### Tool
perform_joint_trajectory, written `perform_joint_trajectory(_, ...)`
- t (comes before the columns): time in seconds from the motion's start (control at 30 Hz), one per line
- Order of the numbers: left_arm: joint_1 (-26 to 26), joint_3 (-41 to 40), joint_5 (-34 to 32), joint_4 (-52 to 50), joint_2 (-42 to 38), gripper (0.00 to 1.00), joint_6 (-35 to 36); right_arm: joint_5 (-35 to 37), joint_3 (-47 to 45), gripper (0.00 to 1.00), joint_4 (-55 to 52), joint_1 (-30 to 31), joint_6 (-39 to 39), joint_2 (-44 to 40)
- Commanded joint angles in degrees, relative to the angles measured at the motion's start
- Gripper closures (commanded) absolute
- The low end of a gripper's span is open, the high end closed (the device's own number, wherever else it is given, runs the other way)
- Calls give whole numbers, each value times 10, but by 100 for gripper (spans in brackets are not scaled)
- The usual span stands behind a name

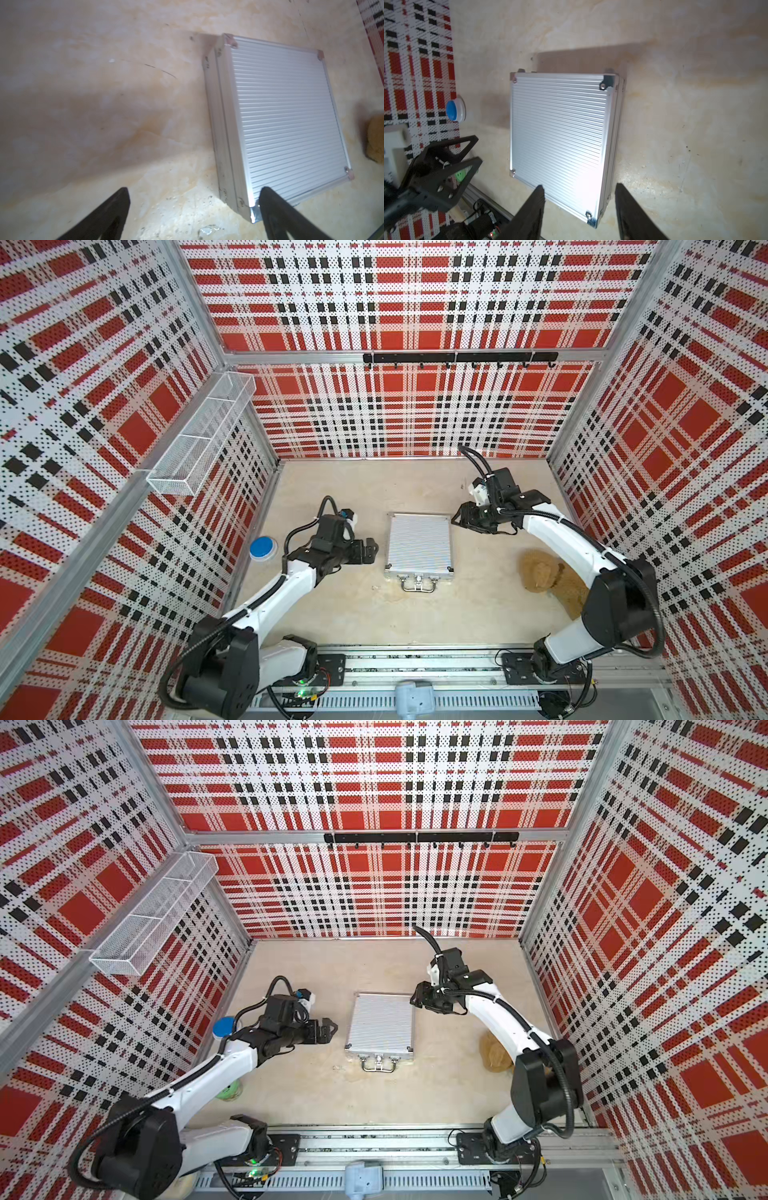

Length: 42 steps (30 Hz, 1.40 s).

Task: Close the poker set cases
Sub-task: Close the lid of the poker set case, then adjust the poker set case at the center of the board.

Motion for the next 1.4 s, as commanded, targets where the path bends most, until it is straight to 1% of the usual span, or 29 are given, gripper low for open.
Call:
perform_joint_trajectory(0.0,-47,28,-14,21,39,1,-11,10,-18,37,83,2,-3,32)
perform_joint_trajectory(0.13,-88,39,-14,50,83,1,-36,-4,-4,35,113,2,-6,80)
perform_joint_trajectory(0.3,-120,47,-14,45,119,0,-46,-2,29,33,117,2,-12,132)
perform_joint_trajectory(0.63,-179,40,13,45,137,6,-73,-42,111,36,98,14,-49,232)
perform_joint_trajectory(0.87,-226,43,13,46,147,7,-96,-65,178,37,71,35,-67,286)
perform_joint_trajectory(1.07,-256,58,11,46,164,7,-105,-77,234,38,47,47,-77,326)
perform_joint_trajectory(1.23,-266,72,11,44,175,7,-104,-77,262,38,29,47,-87,340)
perform_joint_trajectory(1.37,-263,78,-1,21,163,6,-99,-40,266,36,11,38,-96,321)
